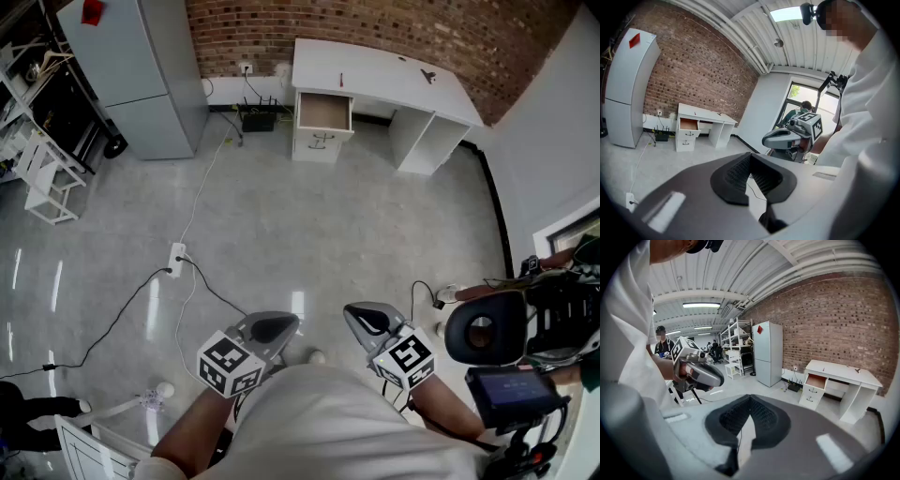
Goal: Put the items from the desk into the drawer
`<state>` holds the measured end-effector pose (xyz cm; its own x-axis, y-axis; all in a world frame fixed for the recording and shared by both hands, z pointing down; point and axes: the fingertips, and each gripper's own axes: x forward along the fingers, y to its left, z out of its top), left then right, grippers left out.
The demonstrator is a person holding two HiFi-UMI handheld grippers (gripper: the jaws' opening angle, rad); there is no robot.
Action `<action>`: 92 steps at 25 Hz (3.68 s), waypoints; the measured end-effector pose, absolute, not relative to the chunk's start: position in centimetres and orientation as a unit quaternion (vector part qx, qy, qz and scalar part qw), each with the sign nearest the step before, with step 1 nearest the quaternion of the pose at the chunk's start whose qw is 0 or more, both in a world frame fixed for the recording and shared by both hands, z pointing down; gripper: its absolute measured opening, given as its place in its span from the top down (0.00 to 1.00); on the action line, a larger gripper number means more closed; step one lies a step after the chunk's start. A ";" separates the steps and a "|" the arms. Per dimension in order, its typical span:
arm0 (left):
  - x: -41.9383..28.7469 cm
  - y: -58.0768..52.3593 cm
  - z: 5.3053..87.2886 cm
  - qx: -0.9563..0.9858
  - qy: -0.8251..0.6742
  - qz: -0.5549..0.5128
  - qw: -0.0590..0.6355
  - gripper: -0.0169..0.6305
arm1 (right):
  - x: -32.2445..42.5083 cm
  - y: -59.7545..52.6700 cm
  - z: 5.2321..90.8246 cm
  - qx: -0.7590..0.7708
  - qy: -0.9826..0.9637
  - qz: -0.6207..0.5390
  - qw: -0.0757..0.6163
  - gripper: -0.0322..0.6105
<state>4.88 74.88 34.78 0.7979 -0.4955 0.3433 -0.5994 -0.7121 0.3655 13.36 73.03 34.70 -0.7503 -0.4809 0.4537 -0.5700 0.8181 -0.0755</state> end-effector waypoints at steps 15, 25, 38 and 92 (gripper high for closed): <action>8.5 70.1 35.3 0.903 -0.342 0.122 0.229 0.96 | 18.9 68.0 38.0 0.270 -0.929 0.128 0.219 0.95; 0.8 57.9 33.9 0.935 -0.266 0.122 0.198 0.96 | 10.4 56.4 36.1 0.352 -0.903 0.133 0.209 0.93; -10.2 45.0 33.8 0.939 -0.260 0.117 0.193 0.93 | 1.4 42.0 35.0 0.392 -0.885 0.122 0.221 0.92; -2.2 -17.1 36.8 0.929 -0.213 0.173 0.248 0.91 | 18.0 -36.1 52.4 0.528 -0.764 0.240 0.282 0.85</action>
